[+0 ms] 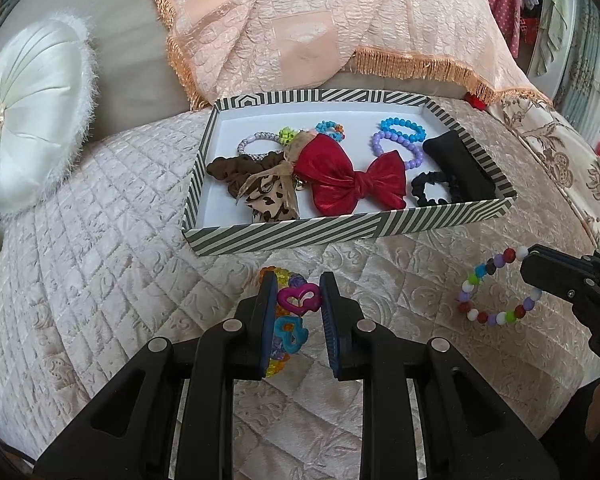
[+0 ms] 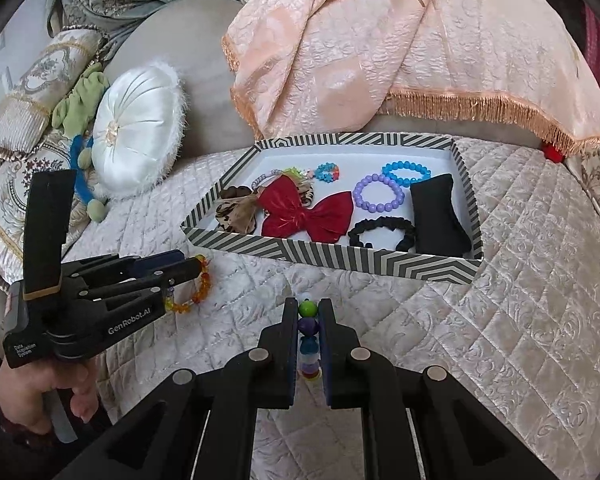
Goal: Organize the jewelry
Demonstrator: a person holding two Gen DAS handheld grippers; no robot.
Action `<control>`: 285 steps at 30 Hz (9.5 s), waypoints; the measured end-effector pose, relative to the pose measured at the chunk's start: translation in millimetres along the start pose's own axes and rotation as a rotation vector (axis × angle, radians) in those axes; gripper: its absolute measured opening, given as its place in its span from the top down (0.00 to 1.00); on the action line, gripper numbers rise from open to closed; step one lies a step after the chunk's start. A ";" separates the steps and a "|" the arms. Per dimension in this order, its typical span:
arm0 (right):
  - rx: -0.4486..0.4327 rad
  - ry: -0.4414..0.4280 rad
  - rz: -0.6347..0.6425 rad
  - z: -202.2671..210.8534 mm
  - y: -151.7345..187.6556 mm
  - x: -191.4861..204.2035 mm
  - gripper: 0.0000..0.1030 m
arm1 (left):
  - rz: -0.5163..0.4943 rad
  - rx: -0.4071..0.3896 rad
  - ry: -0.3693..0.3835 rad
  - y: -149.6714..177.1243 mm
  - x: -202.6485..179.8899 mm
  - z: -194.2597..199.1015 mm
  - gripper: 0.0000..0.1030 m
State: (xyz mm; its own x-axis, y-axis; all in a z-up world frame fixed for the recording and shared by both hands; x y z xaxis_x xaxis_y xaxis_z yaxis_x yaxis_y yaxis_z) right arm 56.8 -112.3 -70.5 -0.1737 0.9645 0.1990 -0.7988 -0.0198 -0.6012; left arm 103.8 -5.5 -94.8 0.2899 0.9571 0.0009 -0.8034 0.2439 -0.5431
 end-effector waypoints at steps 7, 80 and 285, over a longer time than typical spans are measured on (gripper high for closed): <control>0.001 0.018 0.000 -1.0 -0.8 -1.9 0.92 | 0.000 0.000 -0.002 0.3 0.7 -0.3 0.80; 0.015 0.087 0.040 -7.8 2.3 -2.2 0.92 | 0.011 0.004 -0.009 1.1 2.4 -0.1 0.80; 0.052 0.295 -0.029 -2.4 -48.9 -42.3 0.00 | 0.094 -0.012 -0.123 -19.6 -11.4 20.6 0.17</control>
State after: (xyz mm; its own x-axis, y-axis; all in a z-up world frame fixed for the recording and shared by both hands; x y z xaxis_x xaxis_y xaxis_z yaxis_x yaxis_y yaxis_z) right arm 104.6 -151.4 -51.4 0.0188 0.9996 -0.0223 -0.8306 0.0032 -0.5569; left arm 105.5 -17.9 -66.8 0.1472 0.9878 0.0516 -0.8177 0.1509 -0.5556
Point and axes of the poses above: each gripper's, at about its wrist camera, not at the fingertips, and z roughly against the way its jaws point, x to its left, y to its underside, the point moved 10 cm from there along -z, roughly the way its jaws point, and after that the axes turned 6 degrees about x, right-handed, at the moved point
